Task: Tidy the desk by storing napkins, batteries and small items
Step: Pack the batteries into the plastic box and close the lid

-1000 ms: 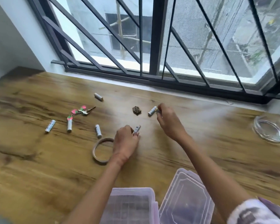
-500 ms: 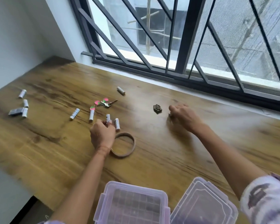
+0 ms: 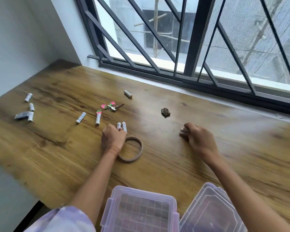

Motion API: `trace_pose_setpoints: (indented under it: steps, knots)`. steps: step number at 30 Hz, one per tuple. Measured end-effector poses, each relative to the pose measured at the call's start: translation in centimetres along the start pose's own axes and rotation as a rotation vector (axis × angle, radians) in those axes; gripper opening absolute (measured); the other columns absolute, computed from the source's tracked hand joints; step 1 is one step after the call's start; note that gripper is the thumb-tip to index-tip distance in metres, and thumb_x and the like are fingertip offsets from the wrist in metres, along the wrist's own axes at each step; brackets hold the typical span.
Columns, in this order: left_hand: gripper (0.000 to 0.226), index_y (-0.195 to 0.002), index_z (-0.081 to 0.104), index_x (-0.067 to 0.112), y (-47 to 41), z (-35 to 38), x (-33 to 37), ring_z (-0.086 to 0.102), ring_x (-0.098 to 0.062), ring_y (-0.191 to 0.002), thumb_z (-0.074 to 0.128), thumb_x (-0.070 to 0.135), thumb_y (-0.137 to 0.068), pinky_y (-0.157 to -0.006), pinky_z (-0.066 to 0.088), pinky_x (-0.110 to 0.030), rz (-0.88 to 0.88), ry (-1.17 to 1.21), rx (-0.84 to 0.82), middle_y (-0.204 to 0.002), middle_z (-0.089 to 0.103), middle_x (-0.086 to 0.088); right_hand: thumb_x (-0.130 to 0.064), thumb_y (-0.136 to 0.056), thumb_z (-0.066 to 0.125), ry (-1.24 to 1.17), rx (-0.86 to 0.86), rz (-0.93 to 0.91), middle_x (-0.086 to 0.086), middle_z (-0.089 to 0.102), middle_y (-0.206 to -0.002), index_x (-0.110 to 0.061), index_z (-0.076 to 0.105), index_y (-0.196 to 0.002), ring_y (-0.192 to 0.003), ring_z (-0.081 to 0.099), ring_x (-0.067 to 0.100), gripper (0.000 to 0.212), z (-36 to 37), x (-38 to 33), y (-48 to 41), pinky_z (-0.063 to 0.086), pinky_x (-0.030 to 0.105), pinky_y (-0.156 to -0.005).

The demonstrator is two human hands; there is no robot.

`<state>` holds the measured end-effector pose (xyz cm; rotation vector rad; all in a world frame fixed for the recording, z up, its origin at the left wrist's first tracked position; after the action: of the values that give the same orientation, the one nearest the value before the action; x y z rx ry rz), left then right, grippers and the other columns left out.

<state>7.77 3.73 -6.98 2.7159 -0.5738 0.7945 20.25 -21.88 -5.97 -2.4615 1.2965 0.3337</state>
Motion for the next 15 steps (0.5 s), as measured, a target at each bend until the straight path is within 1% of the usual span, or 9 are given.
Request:
trace_pose_setpoints:
  steps: [3, 6, 8, 10, 12, 14, 15]
  knots:
    - [0.034, -0.102, 0.06, -0.004, -0.1, 0.0, 0.3, 0.058, -0.038, -0.102, 0.054, 0.027, -0.088, -0.071, 0.043, -0.033, 0.014, -0.004, 0.01, -0.112, 0.061, -0.022, -0.019, -0.085, 0.061, -0.064, 0.021, 0.027, 0.018, 0.067, -0.095, -0.006, 0.059, -0.107, -0.086, 0.061, 0.038, 0.025, -0.3, -0.4, 1.1, 0.046, 0.039, -0.065]
    - [0.049, -0.104, 0.058, -0.004, -0.3, 0.0, 0.5, 0.055, -0.038, -0.105, 0.057, 0.042, -0.086, -0.081, 0.046, -0.039, 0.037, -0.012, 0.022, -0.113, 0.058, -0.023, -0.017, -0.085, 0.063, -0.122, 0.069, 0.047, 0.017, 0.068, -0.095, -0.007, 0.061, -0.108, -0.085, 0.063, 0.037, 0.025, -0.7, -0.7, 1.5, 0.047, 0.039, -0.066]
    - [0.056, -0.107, 0.056, -0.004, -0.5, 0.2, 0.9, 0.055, -0.037, -0.105, 0.062, 0.046, -0.082, -0.085, 0.048, -0.039, 0.075, -0.04, 0.004, -0.114, 0.057, -0.023, -0.013, -0.084, 0.063, -0.178, 0.113, 0.075, 0.015, 0.07, -0.095, -0.008, 0.062, -0.107, -0.086, 0.064, 0.035, 0.024, -1.0, -0.8, 1.7, 0.049, 0.039, -0.067]
    - [0.05, -0.102, 0.06, -0.004, -0.9, 0.5, 1.4, 0.058, -0.037, -0.102, 0.066, 0.041, -0.08, -0.081, 0.049, -0.036, 0.099, -0.041, -0.03, -0.11, 0.061, -0.023, -0.011, -0.082, 0.066, -0.234, 0.146, 0.092, 0.013, 0.071, -0.093, -0.008, 0.063, -0.104, -0.085, 0.065, 0.033, 0.022, -1.3, -1.0, 1.9, 0.051, 0.041, -0.068]
    - [0.043, -0.097, 0.062, -0.003, -1.2, 0.6, 1.8, 0.06, -0.037, -0.101, 0.069, 0.035, -0.079, -0.076, 0.047, -0.033, 0.087, -0.033, -0.071, -0.109, 0.063, -0.024, -0.009, -0.08, 0.068, -0.285, 0.163, 0.096, 0.011, 0.072, -0.091, -0.008, 0.064, -0.102, -0.084, 0.066, 0.03, 0.022, -1.6, -1.3, 2.1, 0.052, 0.041, -0.07]
    - [0.046, -0.1, 0.061, -0.003, -1.6, 0.7, 1.9, 0.059, -0.037, -0.105, 0.074, 0.033, -0.076, -0.079, 0.048, -0.035, 0.058, -0.034, -0.103, -0.113, 0.062, -0.024, -0.007, -0.079, 0.069, -0.344, 0.18, 0.099, 0.009, 0.072, -0.09, -0.006, 0.065, -0.1, -0.082, 0.067, 0.024, 0.021, -1.9, -1.7, 2.5, 0.053, 0.037, -0.072]
    - [0.049, -0.103, 0.06, -0.004, -1.7, 0.8, 2.0, 0.058, -0.037, -0.107, 0.075, 0.033, -0.075, -0.082, 0.048, -0.036, 0.054, -0.044, -0.117, -0.115, 0.062, -0.025, -0.006, -0.078, 0.07, -0.379, 0.184, 0.106, 0.008, 0.072, -0.089, -0.005, 0.066, -0.099, -0.081, 0.067, 0.021, 0.021, -2.1, -1.9, 2.6, 0.052, 0.031, -0.072]
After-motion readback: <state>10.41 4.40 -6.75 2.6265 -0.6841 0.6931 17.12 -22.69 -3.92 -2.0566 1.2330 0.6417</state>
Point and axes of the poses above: each hand's wrist, its own y-axis away from the middle knuckle, its own z-axis out of the palm, x = y × z, the point moved 6 cm from there along -y, towards the middle knuckle
